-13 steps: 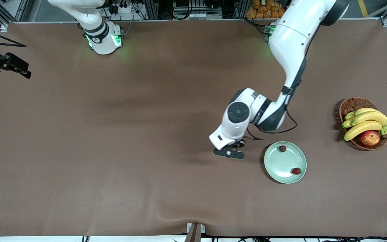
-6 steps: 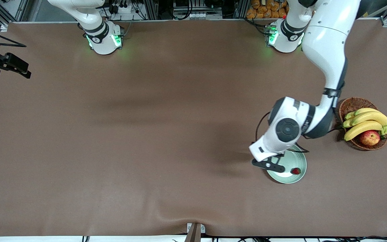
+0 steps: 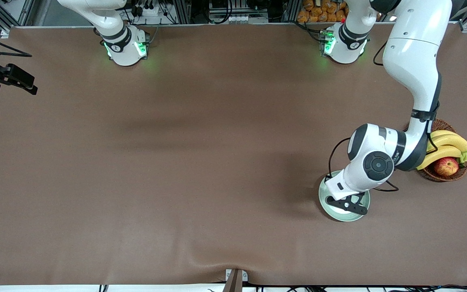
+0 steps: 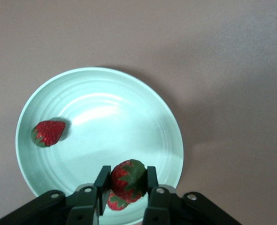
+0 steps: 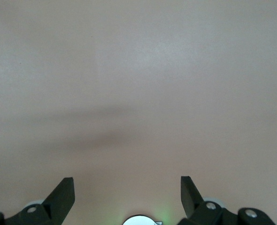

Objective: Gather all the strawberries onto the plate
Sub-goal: 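Lower the strawberry onto the plate and open the left gripper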

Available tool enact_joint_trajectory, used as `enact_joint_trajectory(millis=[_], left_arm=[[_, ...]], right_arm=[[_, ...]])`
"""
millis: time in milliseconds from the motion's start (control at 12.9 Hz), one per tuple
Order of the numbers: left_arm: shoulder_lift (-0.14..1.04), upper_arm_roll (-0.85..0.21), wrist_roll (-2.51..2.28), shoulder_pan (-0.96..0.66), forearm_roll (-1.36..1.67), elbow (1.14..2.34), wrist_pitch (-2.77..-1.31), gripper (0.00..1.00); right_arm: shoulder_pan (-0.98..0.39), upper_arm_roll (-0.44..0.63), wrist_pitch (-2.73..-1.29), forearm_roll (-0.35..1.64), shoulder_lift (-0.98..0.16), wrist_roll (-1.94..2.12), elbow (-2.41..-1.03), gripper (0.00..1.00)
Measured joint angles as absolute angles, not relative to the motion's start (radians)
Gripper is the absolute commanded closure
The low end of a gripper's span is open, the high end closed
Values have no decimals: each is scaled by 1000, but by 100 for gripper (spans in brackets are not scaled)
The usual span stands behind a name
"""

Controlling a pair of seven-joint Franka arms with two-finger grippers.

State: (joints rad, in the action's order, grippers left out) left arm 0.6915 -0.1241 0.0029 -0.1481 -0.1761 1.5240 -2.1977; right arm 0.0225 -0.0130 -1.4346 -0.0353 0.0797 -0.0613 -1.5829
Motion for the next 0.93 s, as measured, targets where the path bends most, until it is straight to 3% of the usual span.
enact_joint_trajectory(millis=[77,928], left_arm=[[699,-122,4,-144,-176,1526,-2213,0],[684,-123,22,-78,-176,1500,-2239,0]], right_arm=[[22,-13,-1435,-35,80,-62,-1583,0],[22,-13,-1435,-35,80,-66,-1583,0]])
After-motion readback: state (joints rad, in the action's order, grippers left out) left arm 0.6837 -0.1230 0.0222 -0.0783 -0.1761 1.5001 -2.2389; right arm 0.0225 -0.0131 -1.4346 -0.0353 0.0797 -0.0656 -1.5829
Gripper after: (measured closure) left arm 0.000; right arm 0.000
